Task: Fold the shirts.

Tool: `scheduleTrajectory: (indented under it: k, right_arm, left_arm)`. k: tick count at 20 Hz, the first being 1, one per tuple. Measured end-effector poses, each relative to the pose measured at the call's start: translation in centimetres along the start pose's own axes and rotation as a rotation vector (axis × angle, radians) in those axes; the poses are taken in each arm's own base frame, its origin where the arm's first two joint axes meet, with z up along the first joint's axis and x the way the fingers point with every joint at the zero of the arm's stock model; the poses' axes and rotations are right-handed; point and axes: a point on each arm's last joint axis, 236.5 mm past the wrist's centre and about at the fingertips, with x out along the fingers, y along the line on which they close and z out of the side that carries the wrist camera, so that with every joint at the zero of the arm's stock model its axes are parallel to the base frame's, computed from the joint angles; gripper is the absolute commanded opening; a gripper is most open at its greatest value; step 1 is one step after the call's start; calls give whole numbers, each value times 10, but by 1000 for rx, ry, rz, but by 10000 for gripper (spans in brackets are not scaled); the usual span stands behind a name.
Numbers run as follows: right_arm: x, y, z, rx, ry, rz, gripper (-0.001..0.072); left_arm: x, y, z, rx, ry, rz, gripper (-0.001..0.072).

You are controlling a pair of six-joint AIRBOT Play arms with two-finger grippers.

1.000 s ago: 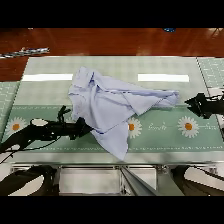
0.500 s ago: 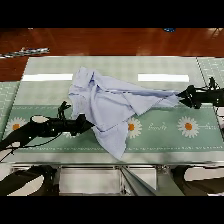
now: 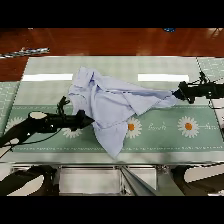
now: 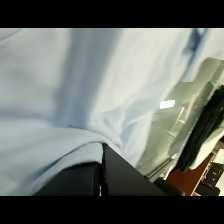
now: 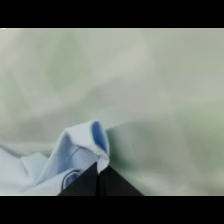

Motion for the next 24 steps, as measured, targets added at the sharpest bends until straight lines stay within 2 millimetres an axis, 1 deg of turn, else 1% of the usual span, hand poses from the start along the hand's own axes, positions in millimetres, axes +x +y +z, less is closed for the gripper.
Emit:
scheduleTrajectory:
  k: [2, 3, 4, 5, 7, 8, 9, 10, 11, 12, 14, 15, 17, 18, 20, 22, 24]
  right_arm:
    - [-29, 26, 16, -66, -56, 30, 19]
    - [-48, 42, 20, -115, -75, 40, 19]
    - [-72, 63, 29, -170, -118, 53, 19]
    - [-96, 82, 35, -224, -162, 62, 19]
    - [-151, 122, 42, -334, -263, 64, 19]
    - [-181, 146, 41, -388, -321, 72, 19]
    - [-207, 163, 37, -430, -371, 72, 20]
    - [-235, 182, 31, -476, -426, 71, 19]
    - [-261, 199, 23, -513, -482, 76, 19]
    - [-285, 214, 13, -547, -531, 78, 20]
    - [-332, 241, -12, -615, -639, 77, 19]
    - [-356, 255, -29, -650, -697, 81, 20]
    - [-400, 276, -65, -718, -810, 74, 19]
    - [-422, 284, -86, -747, -871, 65, 20]
    - [-458, 292, -126, -790, -984, 36, 20]
    - [-488, 291, -163, -816, -1088, -9, 20]
    - [-509, 284, -197, -819, -1160, -54, 20]
  left_arm:
    - [-17, -33, 28, 55, -43, -69, 19]
    - [-33, -56, 48, 98, -82, -114, 19]
    - [-52, -81, 67, 144, -124, -160, 19]
    - [-75, -109, 85, 197, -172, -208, 19]
    - [-140, -174, 118, 340, -301, -297, 19]
    - [-172, -204, 126, 410, -359, -333, 19]
    - [-207, -235, 128, 491, -413, -362, 19]
    - [-238, -261, 127, 564, -460, -378, 19]
    - [-270, -288, 120, 645, -503, -393, 19]
    - [-296, -309, 111, 713, -544, -400, 19]
    - [-344, -345, 87, 848, -624, -386, 19]
    - [-366, -359, 73, 914, -669, -369, 19]
    - [-397, -382, 42, 1024, -757, -326, 18]
    - [-408, -390, 28, 1073, -801, -286, 18]
    - [-419, -396, 2, 1145, -883, -165, 18]
    - [-426, -398, -21, 1196, -970, -26, 18]
    - [-432, -393, -44, 1224, -1036, 96, 18]
